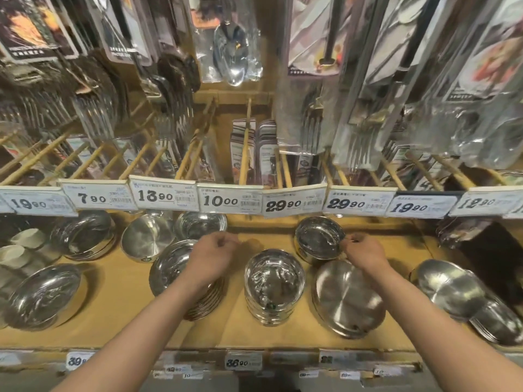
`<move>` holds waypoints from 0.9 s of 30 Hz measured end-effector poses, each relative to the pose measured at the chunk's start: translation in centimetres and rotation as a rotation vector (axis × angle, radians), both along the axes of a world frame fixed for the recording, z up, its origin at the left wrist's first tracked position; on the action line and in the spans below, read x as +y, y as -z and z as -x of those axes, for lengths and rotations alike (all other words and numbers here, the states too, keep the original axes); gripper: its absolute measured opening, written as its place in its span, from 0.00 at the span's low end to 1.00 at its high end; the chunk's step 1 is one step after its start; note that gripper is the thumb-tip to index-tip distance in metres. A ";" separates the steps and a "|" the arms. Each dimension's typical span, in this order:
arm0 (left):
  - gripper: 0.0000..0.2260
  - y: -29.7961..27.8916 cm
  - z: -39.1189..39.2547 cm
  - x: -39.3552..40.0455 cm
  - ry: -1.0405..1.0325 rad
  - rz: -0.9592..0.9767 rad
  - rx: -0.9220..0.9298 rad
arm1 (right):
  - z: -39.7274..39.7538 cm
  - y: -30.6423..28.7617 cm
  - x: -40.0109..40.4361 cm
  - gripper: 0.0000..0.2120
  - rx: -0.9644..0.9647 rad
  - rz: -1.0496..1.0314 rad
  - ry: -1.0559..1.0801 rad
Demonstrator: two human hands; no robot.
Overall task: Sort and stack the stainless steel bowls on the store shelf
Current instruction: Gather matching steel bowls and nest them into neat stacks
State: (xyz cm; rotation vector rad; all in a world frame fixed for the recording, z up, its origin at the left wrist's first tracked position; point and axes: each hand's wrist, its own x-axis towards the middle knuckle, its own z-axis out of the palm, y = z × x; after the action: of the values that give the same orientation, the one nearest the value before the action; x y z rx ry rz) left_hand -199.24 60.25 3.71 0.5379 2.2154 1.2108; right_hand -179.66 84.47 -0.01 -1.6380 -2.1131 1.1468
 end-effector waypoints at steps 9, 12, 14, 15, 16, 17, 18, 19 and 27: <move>0.06 0.8 -0.5 -1.2 -0.236 0.040 0.002 | 2.7 5.4 6.6 0.20 -0.246 0.076 -0.174; 0.08 0.7 -1.2 -1.3 -0.306 0.032 -0.019 | 3.1 7.0 7.6 0.21 -0.136 0.289 -0.144; 0.10 0.8 -1.8 -1.6 -0.320 0.033 -0.033 | 3.0 7.9 8.0 0.19 -0.086 0.334 -0.120; 0.10 0.9 -2.0 -1.7 -0.330 0.040 -0.038 | 3.1 8.0 7.9 0.18 -0.053 0.370 -0.087; 0.10 1.0 -2.1 -1.8 -0.343 0.045 -0.045 | 3.1 7.8 7.8 0.16 -0.032 0.400 -0.044; 0.10 1.2 -2.1 -1.8 -0.352 0.044 -0.053 | 3.2 7.8 7.7 0.14 -0.025 0.396 -0.011; 0.09 1.3 -2.0 -1.7 -0.355 0.043 -0.066 | 3.3 7.8 7.9 0.11 -0.019 0.376 0.012; 0.08 1.3 -1.9 -1.6 -0.354 0.039 -0.078 | 3.4 7.7 8.0 0.09 -0.006 0.387 0.033; 0.06 1.1 0.1 -0.3 -0.262 -0.072 -0.098 | 1.7 4.1 7.4 0.09 0.042 0.285 0.129</move>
State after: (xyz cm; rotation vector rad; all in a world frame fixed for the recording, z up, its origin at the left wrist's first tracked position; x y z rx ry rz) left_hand -199.31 59.95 2.64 0.2138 2.2154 1.4218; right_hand -181.35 91.82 -4.12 -1.8201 -1.8552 1.4793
